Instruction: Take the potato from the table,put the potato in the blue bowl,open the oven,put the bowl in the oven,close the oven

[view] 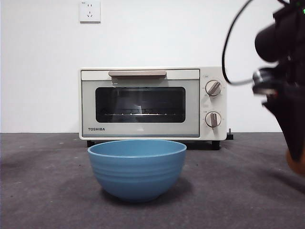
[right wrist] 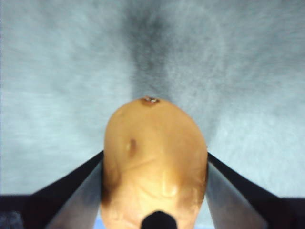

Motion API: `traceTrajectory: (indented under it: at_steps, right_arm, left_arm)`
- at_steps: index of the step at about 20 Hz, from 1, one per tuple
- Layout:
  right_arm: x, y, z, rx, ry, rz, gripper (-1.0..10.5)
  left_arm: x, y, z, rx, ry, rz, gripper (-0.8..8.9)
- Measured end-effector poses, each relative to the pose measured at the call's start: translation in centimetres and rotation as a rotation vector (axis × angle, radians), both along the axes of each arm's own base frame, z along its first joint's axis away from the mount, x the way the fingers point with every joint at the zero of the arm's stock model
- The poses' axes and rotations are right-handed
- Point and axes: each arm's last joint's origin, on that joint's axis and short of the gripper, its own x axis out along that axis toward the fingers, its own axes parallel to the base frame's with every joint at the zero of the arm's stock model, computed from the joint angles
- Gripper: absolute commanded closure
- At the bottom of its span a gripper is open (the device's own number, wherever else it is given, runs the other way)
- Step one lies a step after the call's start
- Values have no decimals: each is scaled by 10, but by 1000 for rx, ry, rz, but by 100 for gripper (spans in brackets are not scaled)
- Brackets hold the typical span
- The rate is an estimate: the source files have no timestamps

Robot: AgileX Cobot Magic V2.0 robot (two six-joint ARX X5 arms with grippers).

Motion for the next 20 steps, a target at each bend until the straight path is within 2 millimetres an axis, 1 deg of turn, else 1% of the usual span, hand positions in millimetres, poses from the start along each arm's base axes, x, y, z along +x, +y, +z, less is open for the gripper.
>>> traceTrajectory:
  at_steps: [2,4,5,7,10,12,14,15,17,20]
  right_arm:
    - [2,7,24,35,-43,-5,947]
    - [2,22,40,91,-86,36,947]
    - [1,31,44,106,-105,66,947]
    - [-3,54,53,136,-156,146,949]
    - [-13,96,71,210,-258,285,950]
    - [-18,121,79,252,-297,344,951]
    - [-18,141,79,260,-284,379,951]
    - [-14,150,75,254,-270,386,951]
    - [-5,168,66,247,-251,401,951]
    - [4,188,50,222,-209,416,950]
  left_arm:
    - [1,0,1,1,-16,0,818]
    - [2,0,1,1,-26,0,818]
    - [3,0,1,1,-34,0,818]
    - [4,0,2,1,-41,0,818]
    - [5,0,2,1,-53,0,818]
    - [5,0,2,1,-57,0,818]
    - [6,0,2,1,-61,0,818]
    - [6,0,2,1,-64,0,818]
    - [6,0,2,1,-64,0,818]
    - [6,0,2,1,-63,0,818]
